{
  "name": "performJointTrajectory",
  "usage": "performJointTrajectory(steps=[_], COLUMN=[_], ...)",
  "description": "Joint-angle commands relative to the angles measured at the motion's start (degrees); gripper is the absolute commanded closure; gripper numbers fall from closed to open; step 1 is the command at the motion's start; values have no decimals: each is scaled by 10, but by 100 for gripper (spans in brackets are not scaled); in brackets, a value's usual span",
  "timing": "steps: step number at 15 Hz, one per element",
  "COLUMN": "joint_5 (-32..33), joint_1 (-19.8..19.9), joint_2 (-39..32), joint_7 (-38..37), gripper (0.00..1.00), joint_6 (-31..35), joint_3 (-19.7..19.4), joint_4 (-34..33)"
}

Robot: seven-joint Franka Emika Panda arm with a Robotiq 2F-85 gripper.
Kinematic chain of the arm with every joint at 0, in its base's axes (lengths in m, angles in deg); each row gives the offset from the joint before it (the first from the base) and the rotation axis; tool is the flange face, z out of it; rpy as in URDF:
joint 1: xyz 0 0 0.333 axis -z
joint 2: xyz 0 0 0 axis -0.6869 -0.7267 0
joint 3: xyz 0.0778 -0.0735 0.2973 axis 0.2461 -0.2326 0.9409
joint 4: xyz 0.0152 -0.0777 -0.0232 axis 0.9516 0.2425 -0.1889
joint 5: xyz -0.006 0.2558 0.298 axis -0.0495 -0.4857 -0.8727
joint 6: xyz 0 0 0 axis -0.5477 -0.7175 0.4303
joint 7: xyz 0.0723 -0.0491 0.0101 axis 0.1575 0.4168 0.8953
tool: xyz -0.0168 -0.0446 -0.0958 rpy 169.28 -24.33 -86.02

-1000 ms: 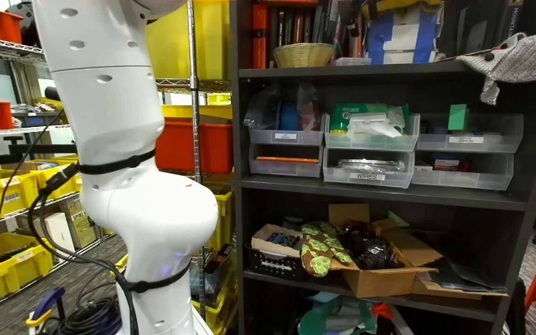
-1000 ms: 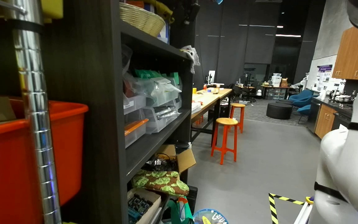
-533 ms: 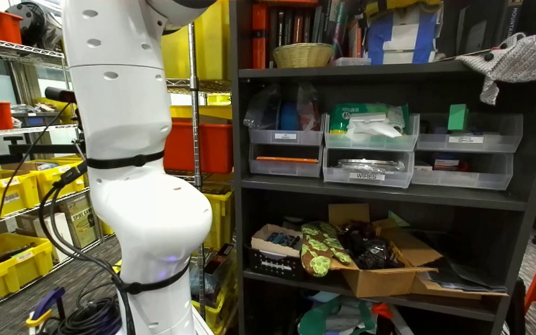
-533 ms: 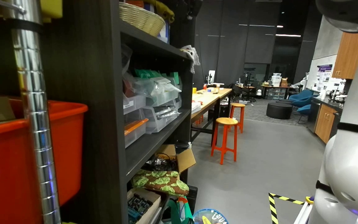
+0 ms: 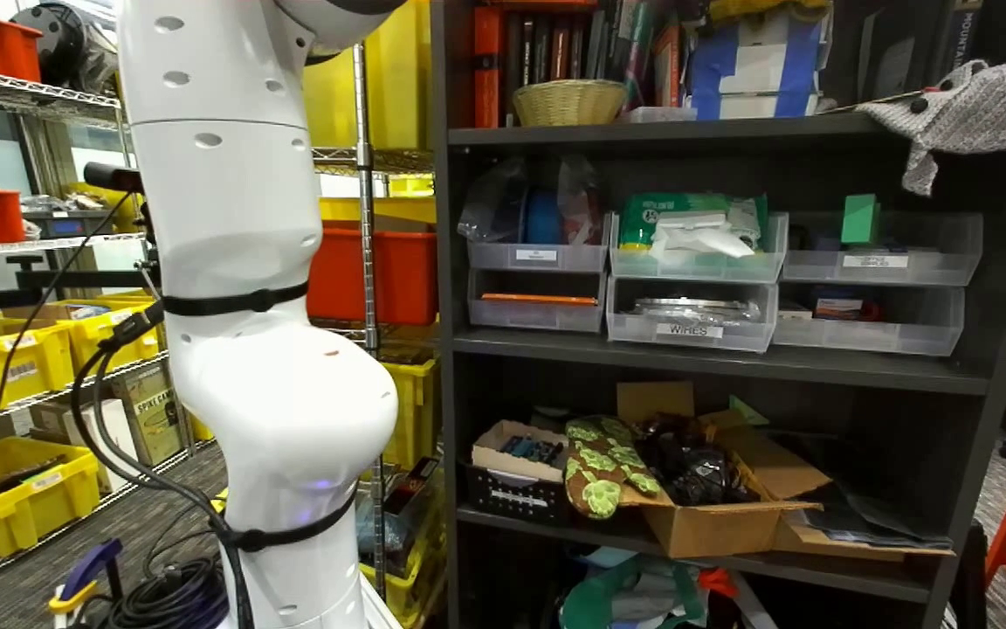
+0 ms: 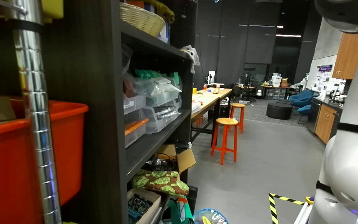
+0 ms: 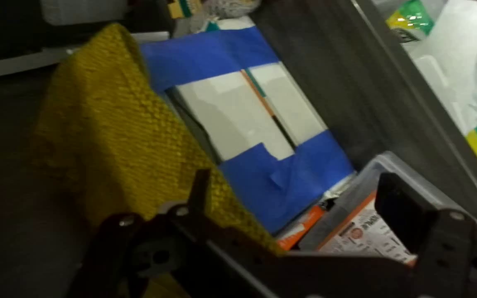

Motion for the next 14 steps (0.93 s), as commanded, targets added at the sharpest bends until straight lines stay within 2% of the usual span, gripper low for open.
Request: performJointTrajectory(steps=[1,4,14], joint_5=[-36,-96,-420], joint_1=[2,-2,-36], joint_2=[21,12,14], joint_7=[21,69,370], gripper=[0,0,0], joint_6=[155,223,382], joint_3=[-6,-14,-6], joint_4=[76,103,137])
